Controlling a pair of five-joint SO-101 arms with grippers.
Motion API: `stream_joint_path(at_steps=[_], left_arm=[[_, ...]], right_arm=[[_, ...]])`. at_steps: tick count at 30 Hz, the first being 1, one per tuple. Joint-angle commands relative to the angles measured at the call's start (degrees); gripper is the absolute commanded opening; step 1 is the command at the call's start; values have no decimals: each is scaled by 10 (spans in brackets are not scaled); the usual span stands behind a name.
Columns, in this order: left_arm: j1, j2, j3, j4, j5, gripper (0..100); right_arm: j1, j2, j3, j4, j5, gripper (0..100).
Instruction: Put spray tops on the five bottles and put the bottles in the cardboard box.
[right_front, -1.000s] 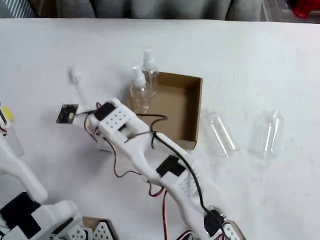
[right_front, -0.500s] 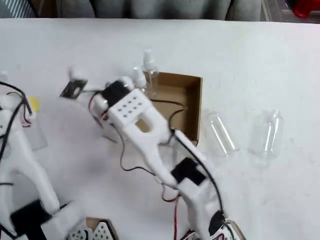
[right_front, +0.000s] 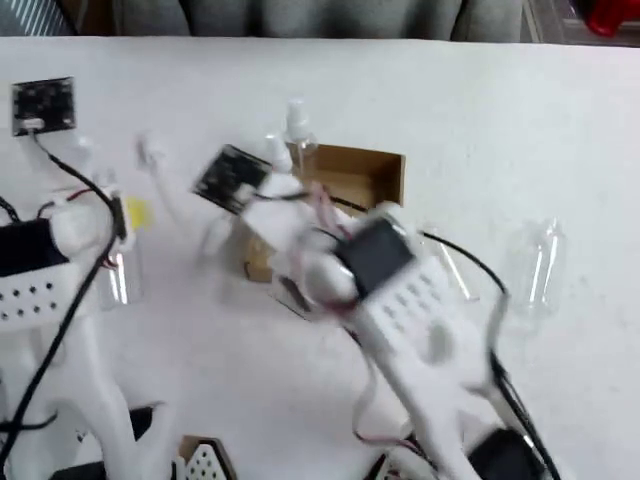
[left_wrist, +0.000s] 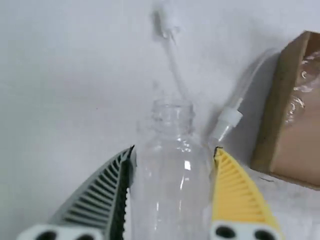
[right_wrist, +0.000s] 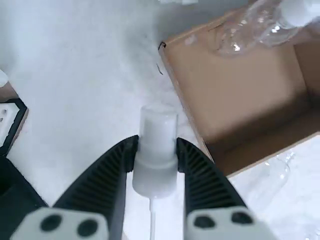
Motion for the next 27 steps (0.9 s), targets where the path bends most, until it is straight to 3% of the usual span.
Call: stream_joint_path(at_steps=[1, 10, 18, 20, 23, 27], left_arm=[[51, -69, 38, 0, 7, 20], [115, -266, 217, -97, 7, 24], [180, -451, 364, -216, 7, 24], [196, -494, 388, -238, 7, 24], [221, -552, 411, -268, 9, 23], [269, -618, 445, -320, 93, 23]], right_arm=[[22, -118, 49, 13, -4, 17], [58, -311, 174, -58, -4, 16], [167, -428, 179, -204, -6, 16], [186, -439, 179, -241, -43, 16], [189, -444, 179, -305, -160, 15], [161, -447, 177, -389, -256, 15]])
